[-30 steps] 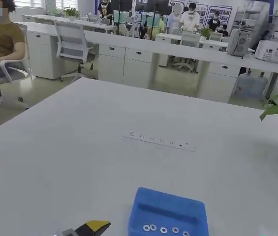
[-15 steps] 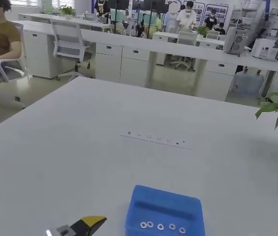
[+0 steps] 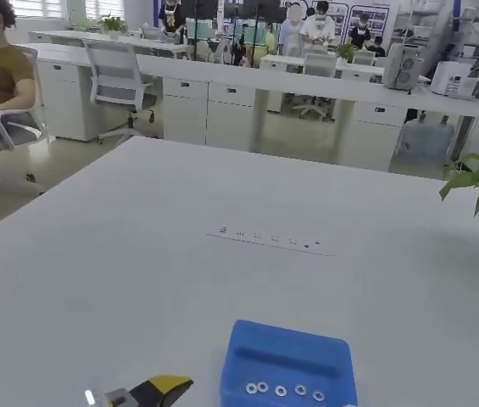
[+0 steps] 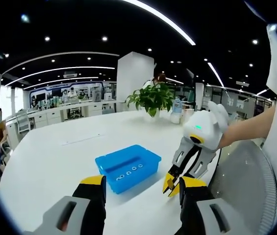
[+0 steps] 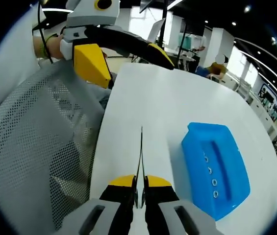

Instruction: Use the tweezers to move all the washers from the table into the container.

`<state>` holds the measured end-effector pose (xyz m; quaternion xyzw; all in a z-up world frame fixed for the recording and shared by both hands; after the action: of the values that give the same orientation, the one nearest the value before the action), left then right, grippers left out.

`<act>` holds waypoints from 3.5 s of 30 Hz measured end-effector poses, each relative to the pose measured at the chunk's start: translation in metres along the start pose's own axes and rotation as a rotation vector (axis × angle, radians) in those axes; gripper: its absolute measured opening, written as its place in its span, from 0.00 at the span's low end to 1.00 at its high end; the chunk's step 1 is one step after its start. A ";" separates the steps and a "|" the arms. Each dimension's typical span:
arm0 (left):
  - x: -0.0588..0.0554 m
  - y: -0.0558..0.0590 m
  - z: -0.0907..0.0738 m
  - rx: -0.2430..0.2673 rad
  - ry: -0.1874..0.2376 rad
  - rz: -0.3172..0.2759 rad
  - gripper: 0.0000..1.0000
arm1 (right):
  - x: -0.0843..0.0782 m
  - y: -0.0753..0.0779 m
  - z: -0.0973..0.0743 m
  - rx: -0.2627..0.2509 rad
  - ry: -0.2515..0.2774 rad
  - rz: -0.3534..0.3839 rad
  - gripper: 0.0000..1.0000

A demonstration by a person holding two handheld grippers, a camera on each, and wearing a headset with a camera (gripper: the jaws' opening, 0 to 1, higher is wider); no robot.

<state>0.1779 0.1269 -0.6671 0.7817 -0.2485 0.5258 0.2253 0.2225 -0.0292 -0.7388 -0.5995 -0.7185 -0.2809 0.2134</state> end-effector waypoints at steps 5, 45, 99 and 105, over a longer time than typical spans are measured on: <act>-0.003 -0.003 0.000 -0.071 -0.077 0.039 0.46 | 0.002 0.002 0.003 -0.008 0.015 -0.004 0.03; -0.014 0.011 0.052 -0.467 -0.490 0.397 0.01 | -0.002 -0.003 0.006 0.009 -0.024 -0.055 0.03; -0.060 0.001 0.084 -0.425 -1.005 0.499 0.00 | -0.035 -0.025 -0.128 -0.554 0.340 0.629 0.50; -0.062 -0.002 0.072 -0.309 -0.939 0.357 0.08 | -0.032 -0.027 -0.126 -0.528 0.340 0.609 0.52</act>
<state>0.2102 0.0934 -0.7506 0.8364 -0.5265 0.1064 0.1094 0.1978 -0.1389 -0.6688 -0.7633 -0.3672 -0.4739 0.2409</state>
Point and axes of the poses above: the centre of the closed fingertips' face, and the gripper's own axes: z roughly forward along the fingers, y roughly to its right, x roughly out of its top, the point moved 8 cm from there along -z, roughly backward along the fingers, and after that the axes turned 5 degrees about -z, right-handed, at the moved point
